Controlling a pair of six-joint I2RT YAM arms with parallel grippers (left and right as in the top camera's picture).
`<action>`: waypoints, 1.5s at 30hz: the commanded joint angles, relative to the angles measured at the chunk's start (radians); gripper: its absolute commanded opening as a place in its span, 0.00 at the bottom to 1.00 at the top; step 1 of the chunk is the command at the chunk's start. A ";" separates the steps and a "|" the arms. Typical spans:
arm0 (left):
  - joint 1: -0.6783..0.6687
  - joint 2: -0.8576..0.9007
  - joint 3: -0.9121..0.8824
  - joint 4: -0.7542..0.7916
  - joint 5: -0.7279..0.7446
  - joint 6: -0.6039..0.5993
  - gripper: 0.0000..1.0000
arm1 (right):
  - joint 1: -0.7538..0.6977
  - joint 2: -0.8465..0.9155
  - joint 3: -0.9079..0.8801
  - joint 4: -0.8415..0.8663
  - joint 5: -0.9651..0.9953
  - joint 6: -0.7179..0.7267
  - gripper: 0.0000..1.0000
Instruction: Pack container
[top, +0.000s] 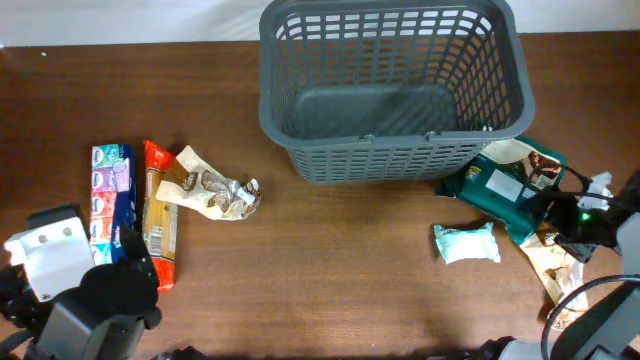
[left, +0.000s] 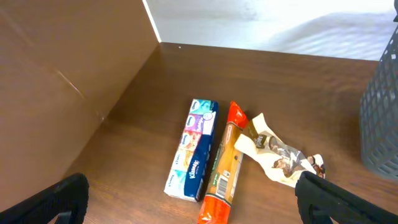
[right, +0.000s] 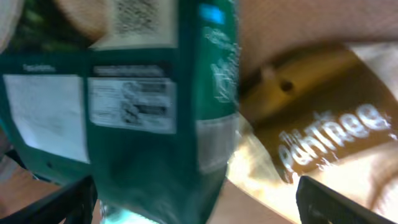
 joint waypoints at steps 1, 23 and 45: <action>0.004 0.003 0.001 0.000 0.015 0.013 0.99 | 0.052 0.023 -0.007 0.039 0.009 -0.006 0.99; 0.004 0.003 0.001 0.000 0.025 0.016 0.99 | 0.063 0.300 -0.008 0.250 0.064 0.026 0.04; 0.004 0.002 0.001 0.000 0.022 0.031 0.99 | -0.010 -0.170 0.624 -0.169 0.116 0.024 0.04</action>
